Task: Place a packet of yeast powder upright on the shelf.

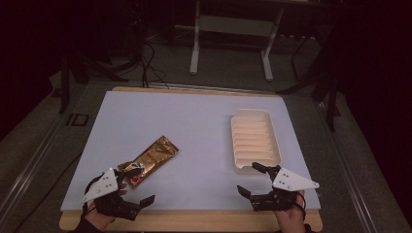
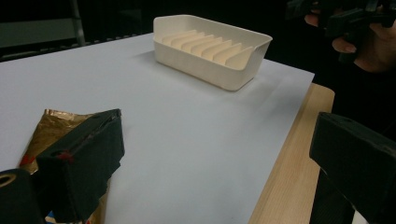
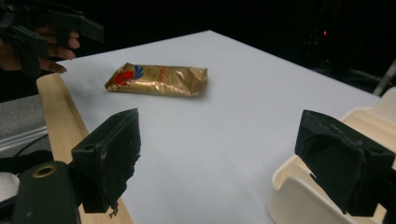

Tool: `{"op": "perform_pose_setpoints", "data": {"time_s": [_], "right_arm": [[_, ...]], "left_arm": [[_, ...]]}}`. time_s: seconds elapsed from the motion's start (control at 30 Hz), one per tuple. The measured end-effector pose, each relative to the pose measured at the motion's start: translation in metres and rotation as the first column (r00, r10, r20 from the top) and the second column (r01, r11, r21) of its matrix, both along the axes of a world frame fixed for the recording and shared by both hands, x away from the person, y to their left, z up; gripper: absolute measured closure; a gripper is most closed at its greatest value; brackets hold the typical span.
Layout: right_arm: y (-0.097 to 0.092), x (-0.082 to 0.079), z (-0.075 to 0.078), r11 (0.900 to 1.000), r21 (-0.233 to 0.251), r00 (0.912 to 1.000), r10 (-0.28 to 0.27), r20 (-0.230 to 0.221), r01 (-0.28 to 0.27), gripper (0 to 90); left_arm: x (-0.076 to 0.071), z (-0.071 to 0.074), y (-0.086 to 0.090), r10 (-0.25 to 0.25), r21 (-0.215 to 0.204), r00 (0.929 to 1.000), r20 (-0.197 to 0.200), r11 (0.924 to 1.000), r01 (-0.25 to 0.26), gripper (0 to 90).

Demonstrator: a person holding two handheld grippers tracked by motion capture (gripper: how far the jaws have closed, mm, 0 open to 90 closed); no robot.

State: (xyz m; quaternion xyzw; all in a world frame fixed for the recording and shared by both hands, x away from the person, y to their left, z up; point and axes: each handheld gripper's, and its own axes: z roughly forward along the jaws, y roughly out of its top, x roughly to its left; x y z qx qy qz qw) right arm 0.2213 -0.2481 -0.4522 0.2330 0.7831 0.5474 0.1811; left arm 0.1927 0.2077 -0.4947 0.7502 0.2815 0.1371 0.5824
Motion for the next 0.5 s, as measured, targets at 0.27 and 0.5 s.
{"op": "perform_pose_setpoints", "data": {"time_s": [0.27, 0.5], "right_arm": [[0.002, -0.003, 0.001, 0.9999, -0.016, 0.9982, 0.006, 0.059, -0.005, 14.7], [0.003, -0.005, 0.004, 0.9999, -0.013, 0.9998, 0.003, 0.02, -0.003, 13.4]], "left_arm": [[-0.003, 0.002, -0.006, -0.056, -0.01, 0.9983, 0.019, 0.9984, 0.056, 4.0], [-0.009, 0.01, -0.013, -0.102, -0.041, 0.9933, 0.054, 0.9937, 0.105, 3.9]]}}
